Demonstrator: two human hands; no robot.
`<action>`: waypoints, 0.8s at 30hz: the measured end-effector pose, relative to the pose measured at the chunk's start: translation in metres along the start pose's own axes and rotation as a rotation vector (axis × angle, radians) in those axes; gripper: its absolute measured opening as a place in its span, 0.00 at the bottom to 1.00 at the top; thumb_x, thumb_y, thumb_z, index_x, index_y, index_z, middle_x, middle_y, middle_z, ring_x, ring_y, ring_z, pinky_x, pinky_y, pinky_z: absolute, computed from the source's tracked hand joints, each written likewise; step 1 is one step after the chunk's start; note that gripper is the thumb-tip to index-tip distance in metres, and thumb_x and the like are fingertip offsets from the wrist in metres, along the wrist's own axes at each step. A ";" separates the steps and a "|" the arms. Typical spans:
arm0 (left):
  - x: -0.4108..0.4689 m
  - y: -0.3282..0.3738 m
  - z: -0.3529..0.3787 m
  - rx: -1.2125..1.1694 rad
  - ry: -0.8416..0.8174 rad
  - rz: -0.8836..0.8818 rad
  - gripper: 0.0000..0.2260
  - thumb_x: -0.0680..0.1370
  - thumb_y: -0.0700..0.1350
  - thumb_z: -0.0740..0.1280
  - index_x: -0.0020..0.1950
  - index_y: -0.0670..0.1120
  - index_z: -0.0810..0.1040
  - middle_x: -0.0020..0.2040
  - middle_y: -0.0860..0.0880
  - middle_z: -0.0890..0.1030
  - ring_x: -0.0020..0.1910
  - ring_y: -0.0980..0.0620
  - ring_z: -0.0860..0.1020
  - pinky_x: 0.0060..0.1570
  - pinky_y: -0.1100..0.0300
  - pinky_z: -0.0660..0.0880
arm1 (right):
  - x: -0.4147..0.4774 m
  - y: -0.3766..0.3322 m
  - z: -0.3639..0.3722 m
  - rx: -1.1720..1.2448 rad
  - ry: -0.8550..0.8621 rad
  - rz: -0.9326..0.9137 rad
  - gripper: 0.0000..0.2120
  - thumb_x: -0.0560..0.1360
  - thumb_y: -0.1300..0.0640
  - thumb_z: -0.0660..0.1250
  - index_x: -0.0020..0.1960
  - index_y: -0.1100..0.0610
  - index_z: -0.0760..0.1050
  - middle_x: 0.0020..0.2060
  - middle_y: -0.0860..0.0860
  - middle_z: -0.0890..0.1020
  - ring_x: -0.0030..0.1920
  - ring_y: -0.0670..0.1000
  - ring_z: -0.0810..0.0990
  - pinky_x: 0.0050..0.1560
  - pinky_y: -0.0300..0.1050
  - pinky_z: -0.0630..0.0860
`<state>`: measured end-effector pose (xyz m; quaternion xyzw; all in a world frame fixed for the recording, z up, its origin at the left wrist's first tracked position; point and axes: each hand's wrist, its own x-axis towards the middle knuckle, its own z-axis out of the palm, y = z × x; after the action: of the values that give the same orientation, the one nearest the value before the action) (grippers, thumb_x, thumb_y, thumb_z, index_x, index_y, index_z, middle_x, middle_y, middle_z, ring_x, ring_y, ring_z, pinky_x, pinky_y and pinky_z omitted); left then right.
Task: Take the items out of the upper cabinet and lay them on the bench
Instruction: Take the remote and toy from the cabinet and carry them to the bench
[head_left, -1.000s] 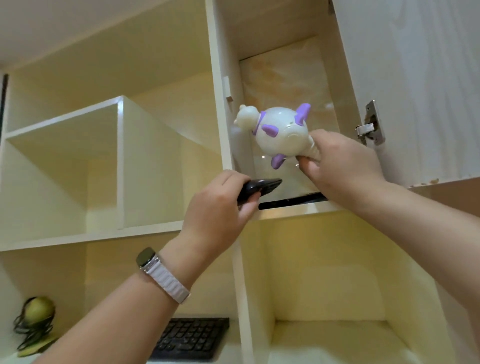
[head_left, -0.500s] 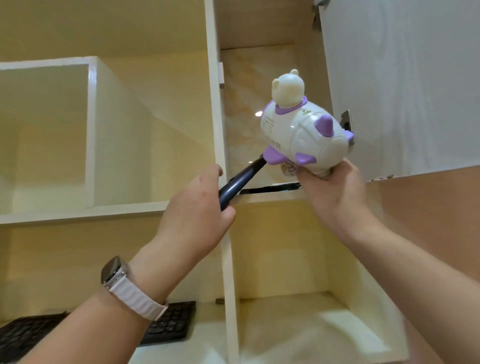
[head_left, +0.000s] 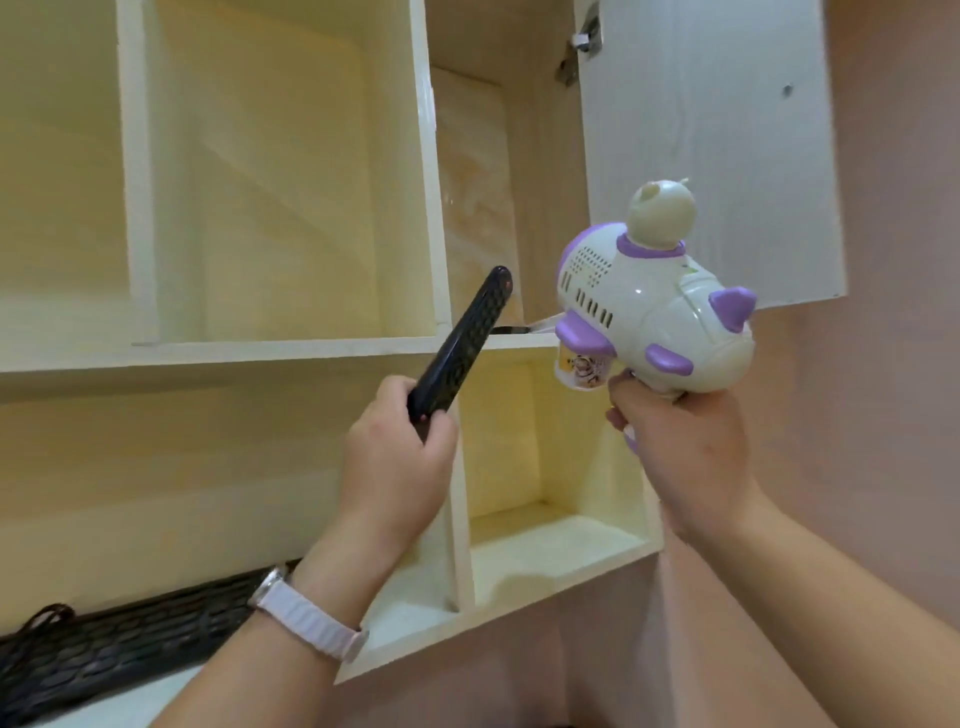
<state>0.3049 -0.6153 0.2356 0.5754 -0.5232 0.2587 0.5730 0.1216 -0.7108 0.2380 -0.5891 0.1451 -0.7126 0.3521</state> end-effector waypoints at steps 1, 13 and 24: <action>-0.008 0.001 0.000 -0.080 -0.011 -0.036 0.05 0.78 0.44 0.64 0.45 0.53 0.69 0.35 0.48 0.75 0.28 0.55 0.72 0.25 0.61 0.67 | -0.010 -0.004 -0.003 0.017 0.011 0.017 0.07 0.70 0.66 0.67 0.37 0.55 0.78 0.30 0.47 0.77 0.34 0.49 0.76 0.39 0.52 0.79; -0.136 0.026 0.051 -0.834 -0.430 -0.516 0.11 0.78 0.36 0.63 0.53 0.52 0.75 0.43 0.48 0.80 0.37 0.48 0.81 0.35 0.55 0.78 | -0.121 -0.031 -0.081 -0.140 0.087 0.283 0.10 0.71 0.63 0.67 0.35 0.52 0.77 0.31 0.49 0.78 0.33 0.52 0.77 0.42 0.51 0.75; -0.280 0.109 0.060 -1.055 -0.831 -0.696 0.10 0.79 0.37 0.61 0.54 0.50 0.76 0.42 0.46 0.82 0.36 0.51 0.79 0.33 0.59 0.74 | -0.258 -0.098 -0.202 -0.280 0.359 0.398 0.05 0.68 0.59 0.68 0.44 0.55 0.78 0.35 0.50 0.78 0.36 0.53 0.76 0.44 0.54 0.76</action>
<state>0.1000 -0.5633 0.0143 0.4069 -0.5388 -0.4600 0.5766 -0.0860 -0.5101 0.0555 -0.4563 0.4145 -0.6954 0.3692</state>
